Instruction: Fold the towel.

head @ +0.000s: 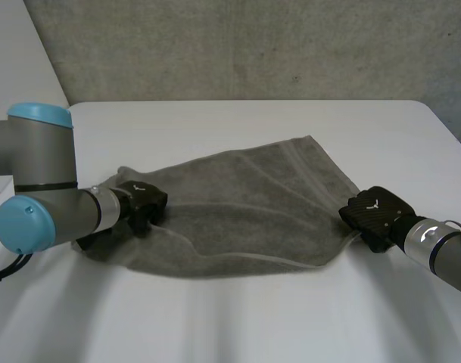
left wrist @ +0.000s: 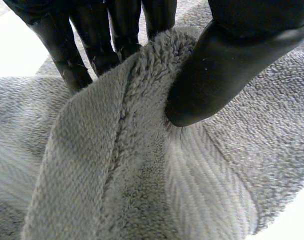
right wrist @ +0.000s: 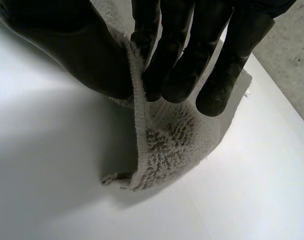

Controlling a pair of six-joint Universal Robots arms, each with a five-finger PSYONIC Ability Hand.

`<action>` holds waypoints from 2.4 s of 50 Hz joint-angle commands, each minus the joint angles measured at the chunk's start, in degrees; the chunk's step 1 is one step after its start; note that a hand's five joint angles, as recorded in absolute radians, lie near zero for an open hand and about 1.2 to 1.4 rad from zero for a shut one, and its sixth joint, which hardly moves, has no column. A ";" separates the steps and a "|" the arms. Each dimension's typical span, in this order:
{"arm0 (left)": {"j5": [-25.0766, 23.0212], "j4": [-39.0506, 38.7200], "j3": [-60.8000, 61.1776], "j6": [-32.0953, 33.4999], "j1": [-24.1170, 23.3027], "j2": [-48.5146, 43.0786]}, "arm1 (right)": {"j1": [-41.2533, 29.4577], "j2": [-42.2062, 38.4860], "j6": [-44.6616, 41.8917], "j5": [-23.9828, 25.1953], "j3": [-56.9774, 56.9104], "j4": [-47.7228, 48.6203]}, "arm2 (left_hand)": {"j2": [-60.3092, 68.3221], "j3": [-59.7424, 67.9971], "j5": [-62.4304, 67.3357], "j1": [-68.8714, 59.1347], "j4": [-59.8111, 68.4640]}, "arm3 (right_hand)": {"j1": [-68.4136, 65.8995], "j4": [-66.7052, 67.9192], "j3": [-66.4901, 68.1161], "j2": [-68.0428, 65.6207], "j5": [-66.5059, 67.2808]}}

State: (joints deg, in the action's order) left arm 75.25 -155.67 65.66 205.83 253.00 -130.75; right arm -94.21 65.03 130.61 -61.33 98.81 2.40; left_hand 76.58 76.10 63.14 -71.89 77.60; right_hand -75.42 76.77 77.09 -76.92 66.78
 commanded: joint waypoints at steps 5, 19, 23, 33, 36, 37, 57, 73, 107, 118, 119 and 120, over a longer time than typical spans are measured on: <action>0.87 -6.75 -4.31 -0.43 0.57 5.94 | -0.53 1.77 1.05 0.33 -6.35 -0.03 | 3.42 3.90 6.86 -8.11 2.40 | -4.58 3.23 2.91 -3.08 3.22; 12.90 -18.69 -48.38 -1.30 0.48 -8.19 | -9.32 -8.33 15.62 -9.66 -50.60 17.97 | 3.42 3.90 6.86 -8.11 2.40 | -4.58 3.23 2.91 -3.08 3.22; 13.52 -26.24 -50.81 -9.89 0.65 -6.99 | -9.59 -10.10 22.47 -16.09 -61.87 19.13 | 3.42 3.90 6.86 -8.11 2.40 | -4.58 3.23 2.91 -3.08 3.22; 9.67 -29.95 -28.98 -18.97 3.55 2.06 | -10.82 -10.01 26.28 -9.89 -58.05 6.59 | 3.42 3.90 6.86 -8.11 2.40 | -4.58 3.23 2.91 -3.08 3.22; 3.97 -31.00 -17.73 -18.89 5.13 4.79 | -10.38 -9.75 24.18 -5.93 -52.44 0.62 | 3.42 3.90 6.86 -8.11 2.40 | -4.58 3.23 2.91 -3.08 3.22; 3.94 -31.01 -17.67 -18.89 5.14 4.80 | -10.38 -9.75 24.17 -5.91 -52.41 0.59 | 3.42 3.90 6.86 -8.11 2.40 | -4.58 3.23 2.91 -3.08 3.22; -11.00 -36.64 28.63 -13.26 8.91 25.69 | -7.57 8.24 3.78 -1.61 -14.54 -6.88 | 3.42 3.90 6.86 -8.11 2.40 | -4.58 3.23 2.91 -3.08 3.22; -11.53 -36.20 38.58 -14.75 13.83 41.63 | 4.20 20.49 2.81 5.07 -11.18 -13.38 | 3.42 3.90 6.86 -8.11 2.40 | -4.58 3.23 2.91 -3.08 3.22; -10.74 -41.12 20.24 -18.80 10.33 12.13 | 6.94 -6.91 -8.71 11.16 -29.71 -25.43 | 3.42 3.90 6.86 -8.11 2.40 | -4.58 3.23 2.91 -3.08 3.22; -9.95 -39.18 3.62 -18.89 7.87 -2.39 | 1.14 -20.81 -4.68 3.15 -43.96 -20.52 | 3.42 3.90 6.86 -8.11 2.40 | -4.58 3.23 2.91 -3.08 3.22; -9.16 -39.18 1.51 -18.80 7.34 -3.97 | 0.35 -22.13 -2.92 2.36 -45.19 -18.16 | 3.42 3.90 6.86 -8.11 2.40 | -4.58 3.23 2.91 -3.08 3.22; -9.15 -39.18 1.49 -18.80 7.33 -3.99 | 0.34 -22.14 -2.90 2.35 -45.20 -18.13 | 3.42 3.90 6.86 -8.11 2.40 | -4.58 3.23 2.91 -3.08 3.22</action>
State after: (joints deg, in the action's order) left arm 64.83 -195.28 74.34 186.96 262.09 -129.48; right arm -91.28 47.73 123.42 -56.56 58.70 -20.88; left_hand 77.25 76.83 63.52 -71.93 78.08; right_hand -75.42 77.08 77.14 -76.92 66.80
